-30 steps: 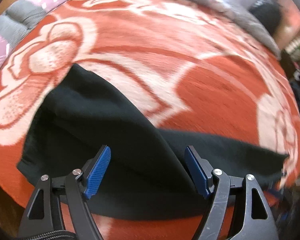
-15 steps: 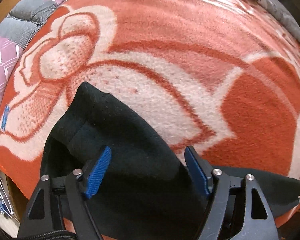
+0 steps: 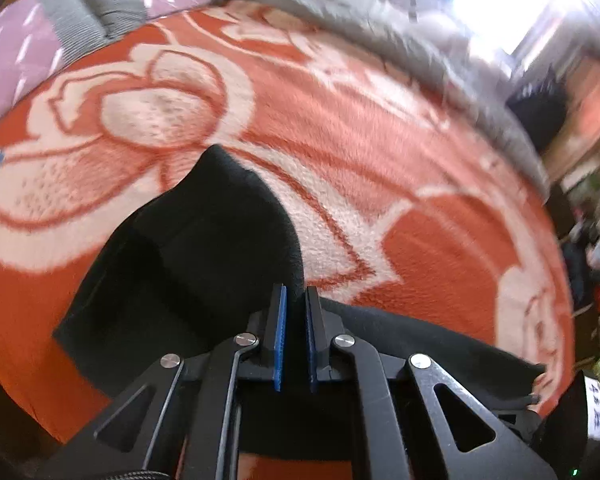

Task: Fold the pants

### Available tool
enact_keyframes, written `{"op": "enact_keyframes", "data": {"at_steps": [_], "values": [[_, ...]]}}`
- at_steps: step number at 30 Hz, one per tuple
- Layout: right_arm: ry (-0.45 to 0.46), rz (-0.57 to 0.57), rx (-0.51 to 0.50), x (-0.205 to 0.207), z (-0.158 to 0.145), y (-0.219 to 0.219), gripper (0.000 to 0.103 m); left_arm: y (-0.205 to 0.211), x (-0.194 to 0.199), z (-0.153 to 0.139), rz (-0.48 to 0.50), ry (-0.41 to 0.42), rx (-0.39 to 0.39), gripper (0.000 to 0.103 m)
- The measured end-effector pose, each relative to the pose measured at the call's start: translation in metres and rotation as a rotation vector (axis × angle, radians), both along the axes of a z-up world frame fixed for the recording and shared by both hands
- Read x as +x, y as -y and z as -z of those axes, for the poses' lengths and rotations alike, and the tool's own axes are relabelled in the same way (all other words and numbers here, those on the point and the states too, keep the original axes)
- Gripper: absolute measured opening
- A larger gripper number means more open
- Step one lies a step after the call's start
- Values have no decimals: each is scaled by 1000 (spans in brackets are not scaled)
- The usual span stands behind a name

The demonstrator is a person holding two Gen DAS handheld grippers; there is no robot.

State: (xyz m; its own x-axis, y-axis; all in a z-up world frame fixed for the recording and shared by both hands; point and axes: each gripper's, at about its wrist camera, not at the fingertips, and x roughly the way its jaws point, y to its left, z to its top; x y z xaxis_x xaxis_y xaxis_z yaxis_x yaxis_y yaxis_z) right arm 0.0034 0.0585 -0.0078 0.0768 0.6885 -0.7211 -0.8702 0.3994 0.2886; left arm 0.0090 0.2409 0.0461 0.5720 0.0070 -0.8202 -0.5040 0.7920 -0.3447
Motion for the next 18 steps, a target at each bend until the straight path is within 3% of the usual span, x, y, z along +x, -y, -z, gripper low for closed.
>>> {"op": "enact_keyframes", "data": {"at_steps": [7, 18], "values": [[85, -43, -75, -23, 3, -14, 6, -15, -63, 13, -89, 114, -101, 7], [124, -73, -164, -39, 15, -23, 6, -19, -106, 47, -128, 95, -156, 6]]}}
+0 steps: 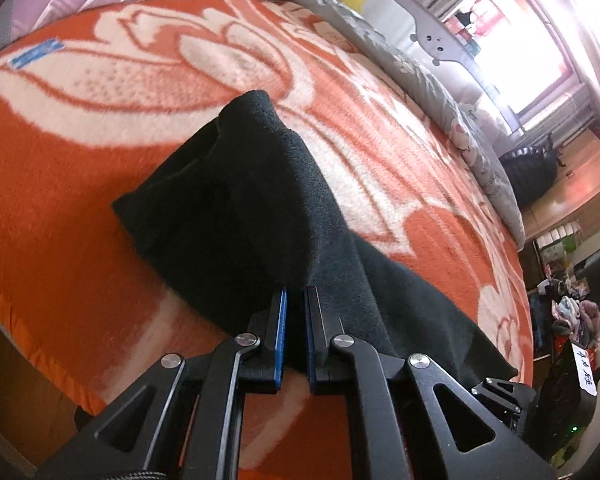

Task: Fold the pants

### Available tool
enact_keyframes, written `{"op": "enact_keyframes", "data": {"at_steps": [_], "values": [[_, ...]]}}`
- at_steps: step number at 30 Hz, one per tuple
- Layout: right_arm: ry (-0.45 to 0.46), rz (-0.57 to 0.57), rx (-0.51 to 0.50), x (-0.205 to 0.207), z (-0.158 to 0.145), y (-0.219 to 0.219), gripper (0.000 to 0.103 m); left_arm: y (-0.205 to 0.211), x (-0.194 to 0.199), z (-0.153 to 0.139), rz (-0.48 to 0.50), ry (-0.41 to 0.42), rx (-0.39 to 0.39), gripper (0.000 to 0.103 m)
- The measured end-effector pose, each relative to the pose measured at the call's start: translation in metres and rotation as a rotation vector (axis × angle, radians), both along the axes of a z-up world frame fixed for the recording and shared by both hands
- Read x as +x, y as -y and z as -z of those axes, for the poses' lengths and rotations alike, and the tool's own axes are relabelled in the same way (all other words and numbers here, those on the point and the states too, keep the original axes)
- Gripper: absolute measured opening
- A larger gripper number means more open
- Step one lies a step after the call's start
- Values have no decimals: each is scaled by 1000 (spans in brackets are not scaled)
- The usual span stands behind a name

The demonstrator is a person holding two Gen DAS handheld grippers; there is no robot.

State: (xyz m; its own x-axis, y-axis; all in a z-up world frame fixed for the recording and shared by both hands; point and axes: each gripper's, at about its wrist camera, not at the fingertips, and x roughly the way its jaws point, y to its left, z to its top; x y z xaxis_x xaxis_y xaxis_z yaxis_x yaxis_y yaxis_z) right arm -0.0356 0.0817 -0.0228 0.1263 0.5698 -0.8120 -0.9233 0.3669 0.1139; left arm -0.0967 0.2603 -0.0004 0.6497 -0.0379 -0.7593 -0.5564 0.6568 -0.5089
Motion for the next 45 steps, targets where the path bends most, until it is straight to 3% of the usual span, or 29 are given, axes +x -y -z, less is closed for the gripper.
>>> {"op": "enact_keyframes", "data": {"at_steps": [9, 14, 17, 19, 24, 27, 33, 35, 41, 45], "values": [[11, -1, -40, -2, 11, -7, 6, -8, -15, 22, -43, -15, -46, 5], [-9, 12, -43, -1, 13, -7, 12, -6, -18, 24, -37, -28, -53, 7], [-35, 20, -23, 1, 9, -7, 22, -6, -21, 19, -51, -38, -56, 28], [-62, 24, 12, 2, 3, -3, 35, -8, -23, 12, -70, -30, -52, 51], [-93, 59, 84, 8, -11, 8, 36, -19, -18, -2, -114, -62, -45, 73], [-122, 110, 117, 21, -16, 15, 36, -25, -11, -6, -124, -66, -55, 73], [-162, 284, 169, 85, -28, 17, 37, -40, 7, -6, -182, -176, 74, 73], [-204, 318, 130, 112, -19, 3, 37, -45, 3, 2, -201, -207, 83, 73], [-209, 255, 30, 134, 6, -36, 37, -60, -18, 31, -233, -260, 21, 73], [-193, 189, -60, 134, 28, -65, 36, -65, -19, 38, -227, -231, -10, 73]]}}
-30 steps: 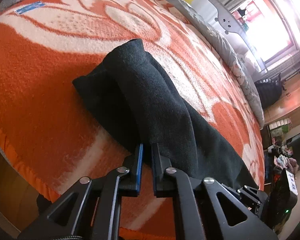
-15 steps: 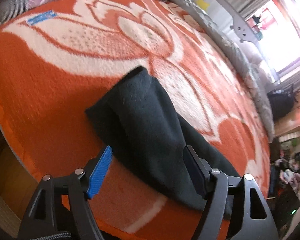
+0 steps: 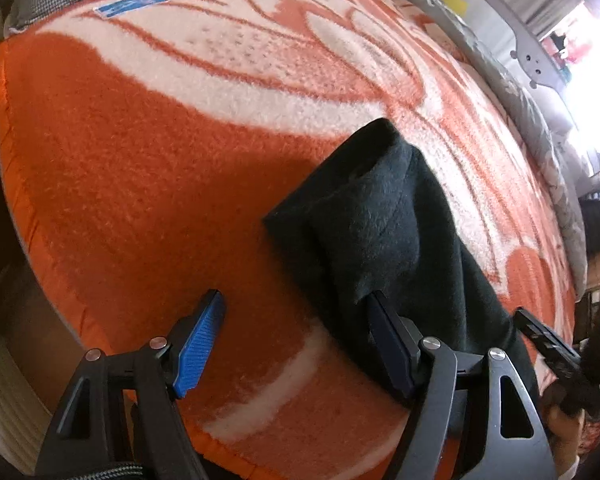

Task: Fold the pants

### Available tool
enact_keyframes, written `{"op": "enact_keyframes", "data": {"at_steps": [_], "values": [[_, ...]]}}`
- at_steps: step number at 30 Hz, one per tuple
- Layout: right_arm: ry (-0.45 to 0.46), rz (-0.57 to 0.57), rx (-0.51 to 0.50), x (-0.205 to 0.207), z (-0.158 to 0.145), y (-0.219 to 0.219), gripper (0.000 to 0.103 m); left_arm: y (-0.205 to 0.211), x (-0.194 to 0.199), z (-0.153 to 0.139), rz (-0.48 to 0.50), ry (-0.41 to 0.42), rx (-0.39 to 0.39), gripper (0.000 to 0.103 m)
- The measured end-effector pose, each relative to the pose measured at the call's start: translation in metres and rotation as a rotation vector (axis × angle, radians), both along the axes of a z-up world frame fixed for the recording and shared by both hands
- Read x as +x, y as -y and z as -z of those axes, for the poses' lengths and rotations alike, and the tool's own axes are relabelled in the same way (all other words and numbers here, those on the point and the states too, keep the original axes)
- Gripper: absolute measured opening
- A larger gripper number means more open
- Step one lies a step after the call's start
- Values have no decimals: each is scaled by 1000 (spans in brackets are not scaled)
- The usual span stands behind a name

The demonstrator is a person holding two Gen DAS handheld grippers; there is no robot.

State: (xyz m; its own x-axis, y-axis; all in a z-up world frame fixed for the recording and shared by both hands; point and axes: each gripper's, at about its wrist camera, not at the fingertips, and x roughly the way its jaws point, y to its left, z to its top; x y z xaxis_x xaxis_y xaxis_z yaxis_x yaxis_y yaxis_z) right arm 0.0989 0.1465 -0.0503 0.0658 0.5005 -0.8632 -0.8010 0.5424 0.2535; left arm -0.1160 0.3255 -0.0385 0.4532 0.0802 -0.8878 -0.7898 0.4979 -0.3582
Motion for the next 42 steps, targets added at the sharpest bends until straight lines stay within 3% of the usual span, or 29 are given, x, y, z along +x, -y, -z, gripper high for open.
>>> {"op": "enact_keyframes", "data": {"at_steps": [5, 8, 9, 10, 11, 12, 14, 18, 19, 22, 27, 29, 31, 33, 34, 38, 42], "values": [[-68, -32, -61, 8, 28, -18, 36, -2, 16, 5, 43, -1, -15, 73], [-96, -28, -42, 11, 31, -16, 34, -1, 26, 9, 55, -2, 17, 73], [-93, -34, -41, 9, 29, -16, 29, 2, 28, 8, 59, 4, 31, 68], [-85, -37, -39, 8, 27, -16, 24, 3, 31, 8, 74, 16, 44, 49], [-68, -38, -36, 6, 23, -14, 21, 6, 33, 5, 95, 33, 47, 40], [-54, -36, -23, 3, 18, -10, 17, 6, 33, 3, 102, 50, 45, 24], [-31, -14, 45, 0, 0, 1, 16, 7, 23, -16, 112, 172, 41, 18], [45, 76, 172, -5, -37, 25, 8, 13, -8, -57, 136, 349, 84, 17], [65, 97, 183, -5, -41, 27, 8, 13, -11, -61, 144, 358, 90, 17], [76, 124, 178, -4, -35, 20, 5, 16, -12, -62, 193, 291, 154, 17], [83, 118, 69, -9, -7, -5, 6, 22, 5, -34, 236, 137, 236, 19], [68, 148, 36, -8, 4, -7, 9, 22, 13, -20, 240, 64, 248, 25], [70, 180, 20, -8, 5, 1, 25, 20, 11, -14, 224, 8, 254, 40], [76, 229, 47, -12, -5, 23, 43, 18, 0, -25, 182, 27, 261, 47], [79, 246, 69, -15, -10, 33, 47, 19, -4, -30, 170, 41, 264, 50], [61, 347, 186, -32, -33, 105, 47, 36, -18, -66, 159, 143, 296, 60], [63, 430, 213, -51, -38, 165, 47, 69, 7, -86, 273, 177, 302, 63]]}}
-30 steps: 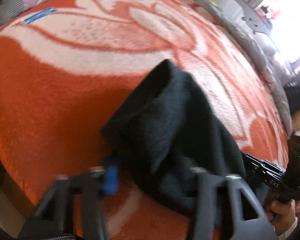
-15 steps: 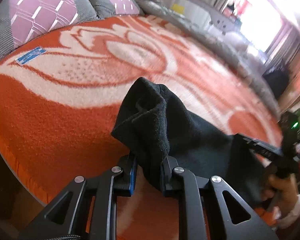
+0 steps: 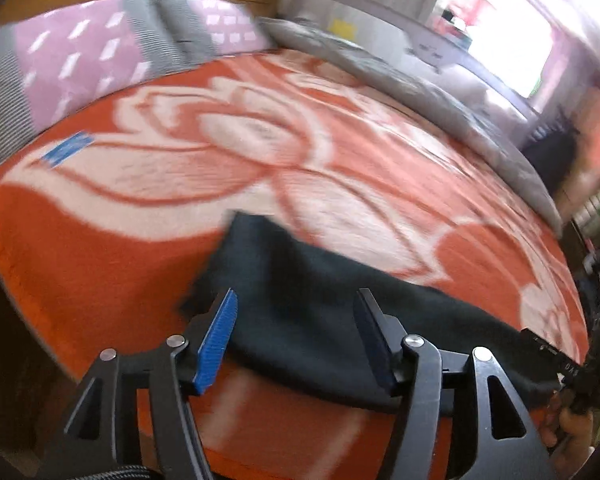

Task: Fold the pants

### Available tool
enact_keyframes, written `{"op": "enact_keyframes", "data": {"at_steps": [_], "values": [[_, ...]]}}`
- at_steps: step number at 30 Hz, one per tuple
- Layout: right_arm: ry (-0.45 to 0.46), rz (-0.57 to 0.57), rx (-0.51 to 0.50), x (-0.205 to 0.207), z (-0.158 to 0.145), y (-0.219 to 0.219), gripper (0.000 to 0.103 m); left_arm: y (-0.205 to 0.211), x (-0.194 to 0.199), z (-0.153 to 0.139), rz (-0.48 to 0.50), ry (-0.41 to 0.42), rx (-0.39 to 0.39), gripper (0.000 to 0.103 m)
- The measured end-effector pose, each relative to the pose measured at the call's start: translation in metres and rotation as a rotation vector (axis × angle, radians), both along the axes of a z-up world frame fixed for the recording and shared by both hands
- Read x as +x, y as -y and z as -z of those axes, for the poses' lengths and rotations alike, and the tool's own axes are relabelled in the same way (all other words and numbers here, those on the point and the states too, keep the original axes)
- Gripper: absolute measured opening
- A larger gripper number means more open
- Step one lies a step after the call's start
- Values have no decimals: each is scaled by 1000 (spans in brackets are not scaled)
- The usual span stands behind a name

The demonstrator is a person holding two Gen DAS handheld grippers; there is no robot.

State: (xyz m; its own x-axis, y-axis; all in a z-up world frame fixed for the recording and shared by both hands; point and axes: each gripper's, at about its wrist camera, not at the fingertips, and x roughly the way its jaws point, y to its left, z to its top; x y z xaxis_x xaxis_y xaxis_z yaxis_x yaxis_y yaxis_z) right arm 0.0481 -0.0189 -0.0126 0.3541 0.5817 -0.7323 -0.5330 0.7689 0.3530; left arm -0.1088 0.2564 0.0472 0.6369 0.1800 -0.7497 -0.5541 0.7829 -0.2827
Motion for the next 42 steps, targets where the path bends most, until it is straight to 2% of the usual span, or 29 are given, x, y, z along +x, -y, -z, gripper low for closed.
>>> {"op": "enact_keyframes", "data": {"at_steps": [3, 10, 16, 21, 25, 38, 41, 42], "values": [[4, 54, -14, -10, 2, 38, 47, 35, 33, -2, 127, -4, -10, 64], [-18, 313, 25, -33, 3, 153, 47, 133, 93, -2, 392, -40, 16, 69], [-62, 485, 61, -49, 13, 218, 47, 204, 138, 5, 593, -76, -25, 70], [-97, 555, 110, -43, 17, 244, 47, 264, 177, 1, 779, -90, 25, 73], [-108, 569, 141, -34, 18, 247, 47, 299, 204, -1, 921, -99, 23, 77], [-185, 650, 225, -15, 41, 265, 47, 414, 285, 28, 1254, -236, 83, 78], [-192, 655, 241, -13, 46, 267, 47, 437, 298, 43, 1311, -285, 92, 71], [-191, 652, 243, -13, 47, 267, 43, 442, 300, 47, 1325, -297, 91, 65]]}}
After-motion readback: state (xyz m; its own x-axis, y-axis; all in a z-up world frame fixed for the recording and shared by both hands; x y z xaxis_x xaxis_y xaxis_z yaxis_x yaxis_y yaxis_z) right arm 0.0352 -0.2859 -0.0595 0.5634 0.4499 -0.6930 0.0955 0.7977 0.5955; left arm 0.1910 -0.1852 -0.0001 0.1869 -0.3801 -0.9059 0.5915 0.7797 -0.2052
